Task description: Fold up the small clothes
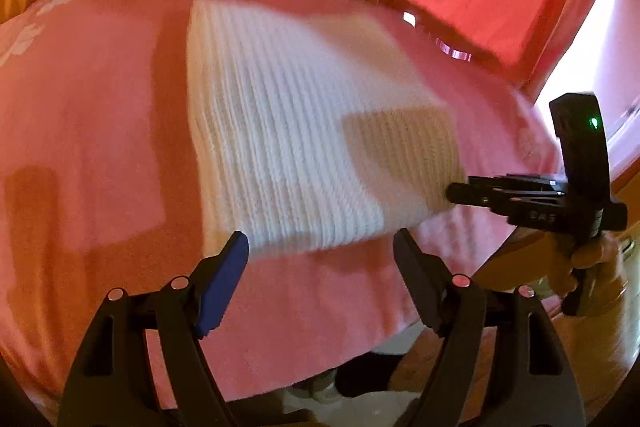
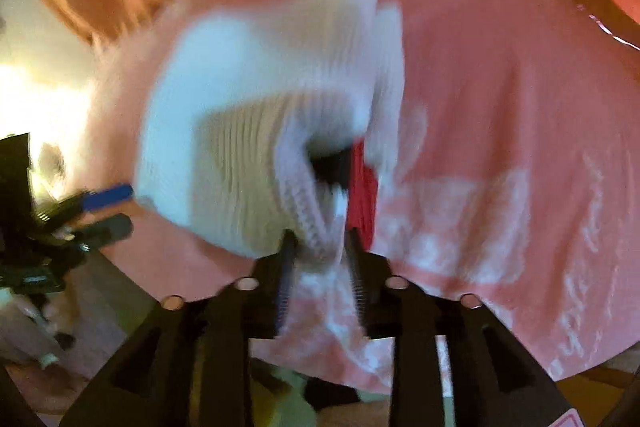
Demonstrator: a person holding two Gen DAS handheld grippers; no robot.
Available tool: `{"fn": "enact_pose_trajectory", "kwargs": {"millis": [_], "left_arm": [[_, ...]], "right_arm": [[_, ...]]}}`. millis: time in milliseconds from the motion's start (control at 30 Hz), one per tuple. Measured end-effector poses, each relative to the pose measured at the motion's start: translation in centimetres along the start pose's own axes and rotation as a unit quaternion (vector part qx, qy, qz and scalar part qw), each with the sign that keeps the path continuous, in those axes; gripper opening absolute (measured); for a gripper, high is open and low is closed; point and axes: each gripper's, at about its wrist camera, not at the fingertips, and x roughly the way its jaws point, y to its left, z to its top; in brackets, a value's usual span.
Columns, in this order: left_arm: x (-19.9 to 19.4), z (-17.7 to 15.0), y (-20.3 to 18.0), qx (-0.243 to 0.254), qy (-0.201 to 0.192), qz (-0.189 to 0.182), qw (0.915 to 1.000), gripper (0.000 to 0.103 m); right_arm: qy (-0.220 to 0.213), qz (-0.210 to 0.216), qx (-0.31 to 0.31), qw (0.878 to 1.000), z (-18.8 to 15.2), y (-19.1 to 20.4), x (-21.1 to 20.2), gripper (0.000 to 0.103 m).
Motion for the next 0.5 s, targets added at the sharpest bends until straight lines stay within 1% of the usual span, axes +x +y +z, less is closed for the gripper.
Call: {"fn": "enact_pose_trajectory", "kwargs": {"millis": [33,67,100,133,200,267,300,333,400,433,500], "left_arm": [[-1.0,1.1,0.2,-0.002,-0.011,-0.001,0.9999,0.083],[-1.6,2.0,0.5,-0.002,-0.019,0.004,0.9998,0.088],[-1.9,3.1,0.8,-0.002,-0.025,0.014,0.9996,0.088],[-1.9,4.4,1.1,-0.005,-0.035,0.028,0.9990,0.089],[-0.8,6.5,1.8,0.004,-0.030,0.052,0.9982,0.090],[1.6,8.4,3.1,0.000,-0.010,0.068,0.9977,0.090],[3.1,9.1,4.1,-0.013,0.006,0.080,0.9967,0.090],[3.9,9.5,4.7,-0.020,0.014,0.076,0.9968,0.090],[5.8,10.2,5.8,-0.038,0.033,0.073,0.9961,0.090],[6.9,10.4,6.4,-0.049,0.043,0.055,0.9964,0.090],[8.1,10.7,6.9,-0.053,0.055,0.037,0.9964,0.092]], "right_arm": [[-0.024,0.001,0.007,1.000,0.9,-0.2,-1.4,0.047],[-0.040,-0.002,0.011,0.999,1.6,-0.4,-2.1,0.056],[-0.050,-0.004,0.015,0.999,2.4,-0.5,-2.4,0.061],[-0.058,-0.004,0.020,0.998,3.6,-0.9,-2.5,0.063],[-0.057,-0.003,0.032,0.998,5.6,-1.5,-1.5,0.065],[-0.036,-0.010,0.039,0.999,7.7,-2.4,0.9,0.068],[-0.020,-0.022,0.047,0.998,8.2,-3.1,2.4,0.068],[-0.007,-0.026,0.054,0.998,8.3,-3.2,3.4,0.068],[0.018,-0.004,0.068,0.997,8.1,-4.1,4.9,0.068],[0.031,0.021,0.082,0.996,7.9,-4.5,5.7,0.068],[0.038,0.054,0.103,0.992,7.8,-5.1,6.6,0.069]]}}
